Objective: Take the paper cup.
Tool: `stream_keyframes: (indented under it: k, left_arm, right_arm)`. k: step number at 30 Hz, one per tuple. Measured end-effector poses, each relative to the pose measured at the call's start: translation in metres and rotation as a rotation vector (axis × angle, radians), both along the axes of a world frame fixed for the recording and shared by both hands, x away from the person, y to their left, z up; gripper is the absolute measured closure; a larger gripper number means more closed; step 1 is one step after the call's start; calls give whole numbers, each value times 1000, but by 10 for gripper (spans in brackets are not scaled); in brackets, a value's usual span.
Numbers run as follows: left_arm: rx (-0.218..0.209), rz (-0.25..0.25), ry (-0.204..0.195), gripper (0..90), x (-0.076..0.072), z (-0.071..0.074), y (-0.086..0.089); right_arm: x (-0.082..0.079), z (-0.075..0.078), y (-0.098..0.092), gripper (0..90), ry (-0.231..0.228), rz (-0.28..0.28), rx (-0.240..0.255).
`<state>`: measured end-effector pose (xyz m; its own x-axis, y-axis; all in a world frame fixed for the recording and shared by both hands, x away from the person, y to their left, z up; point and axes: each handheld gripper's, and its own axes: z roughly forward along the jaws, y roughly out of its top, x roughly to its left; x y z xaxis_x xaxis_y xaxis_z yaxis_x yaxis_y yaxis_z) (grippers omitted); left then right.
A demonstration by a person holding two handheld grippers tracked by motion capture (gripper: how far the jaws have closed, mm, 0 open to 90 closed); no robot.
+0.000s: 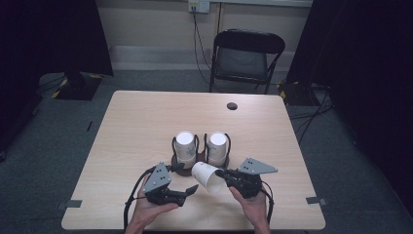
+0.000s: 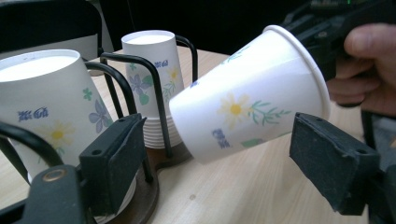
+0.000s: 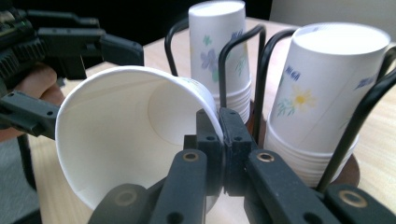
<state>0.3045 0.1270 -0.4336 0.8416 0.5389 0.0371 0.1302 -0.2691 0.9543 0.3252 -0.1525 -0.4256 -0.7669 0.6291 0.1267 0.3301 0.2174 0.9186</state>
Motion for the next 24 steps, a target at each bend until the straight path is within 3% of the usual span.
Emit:
stream_keyframes:
  k: [4, 5, 13, 17, 18, 20, 24]
  left_arm:
    - [14, -28, -15, 180, -2, -1, -3]
    - [23, -32, -21, 178, -2, -2, -5]
    - [64, -90, -39, 198, -2, -9, -11]
    - [130, -99, -66, 215, -3, -13, -17]
    - [130, -99, -66, 217, -3, -13, -17]
    - [175, -108, -74, 217, -4, -15, -22]
    - [217, -90, -97, 207, -6, -18, -30]
  right_arm:
    - [2, 0, 2, 874, 34, 12, -20]
    - [4, 0, 4, 875, 62, 20, -29]
    - [8, 0, 6, 873, 104, 51, -45]
    - [10, 0, 7, 873, 134, 62, -52]
    - [10, 0, 7, 873, 134, 62, -52]
    - [12, -2, 8, 872, 171, 74, -77]
    - [14, -3, 7, 871, 210, 68, -85]
